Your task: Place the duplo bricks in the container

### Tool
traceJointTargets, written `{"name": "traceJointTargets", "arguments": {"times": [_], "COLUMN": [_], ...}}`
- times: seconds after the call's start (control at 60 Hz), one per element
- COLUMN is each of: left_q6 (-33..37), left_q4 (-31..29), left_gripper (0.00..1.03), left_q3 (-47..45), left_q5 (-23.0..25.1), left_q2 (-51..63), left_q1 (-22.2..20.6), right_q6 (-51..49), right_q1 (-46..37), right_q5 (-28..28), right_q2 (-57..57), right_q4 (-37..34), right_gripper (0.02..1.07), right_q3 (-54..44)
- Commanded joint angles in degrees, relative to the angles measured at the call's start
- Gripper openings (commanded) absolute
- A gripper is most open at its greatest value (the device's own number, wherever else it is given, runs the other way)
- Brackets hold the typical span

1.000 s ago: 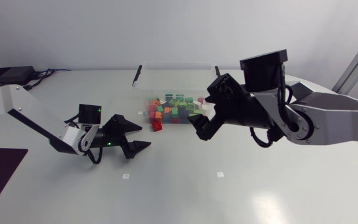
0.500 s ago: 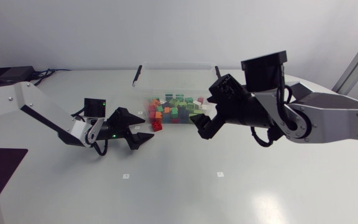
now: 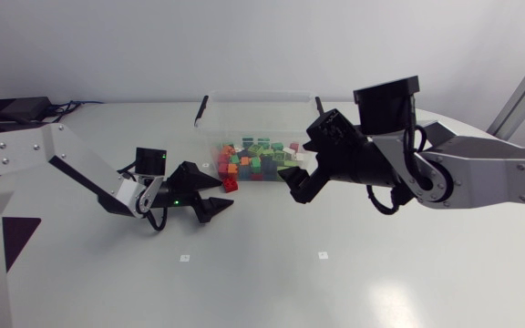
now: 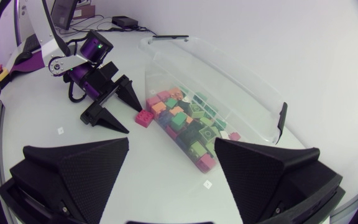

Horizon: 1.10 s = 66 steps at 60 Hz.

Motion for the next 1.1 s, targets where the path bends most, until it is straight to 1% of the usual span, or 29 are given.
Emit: {"name": "traceJointTargets", "arguments": {"times": [0.0, 0.367, 0.517, 0.55, 0.583, 0.683, 0.917, 1.083], "left_q6": [-0.66, -0.84, -0.84, -0.92, -1.01, -1.01, -1.01, -0.48], "left_q4": [-0.03, -0.03, -0.03, -0.03, -0.03, -0.03, -0.03, -0.11], "left_gripper": [0.86, 0.85, 0.68, 0.60, 0.55, 0.37, 0.35, 0.34], "left_q3": [1.43, 3.10, 3.62, 3.71, 3.80, 3.89, 2.13, -4.37], "left_q5": [0.17, -0.01, -0.01, -0.01, -0.01, 0.08, 0.08, 0.08], "left_q2": [2.64, 3.78, 4.04, 4.04, 4.13, 4.13, 2.64, -4.31], "left_q1": [-0.17, -0.70, -0.88, -0.97, -0.97, -1.05, -0.88, -0.88], "right_q6": [-0.36, -0.44, -0.44, -0.44, -0.44, -0.44, -0.44, -0.44], "right_q1": [-0.37, -0.54, -0.54, -0.54, -0.54, -0.54, -0.54, -0.54], "right_q5": [-0.15, -0.32, -0.32, -0.32, -0.32, -0.32, -0.32, -0.32], "right_q2": [1.22, 1.04, 1.04, 0.95, 0.95, 0.95, 1.04, 1.04], "right_q4": [0.79, 0.61, 0.53, 0.53, 0.53, 0.53, 0.44, 0.26], "right_gripper": [1.02, 1.02, 1.02, 1.02, 1.02, 1.02, 1.02, 1.02], "right_q3": [-0.48, -0.40, -0.40, -0.48, -0.48, -0.57, -0.31, 0.04]}}
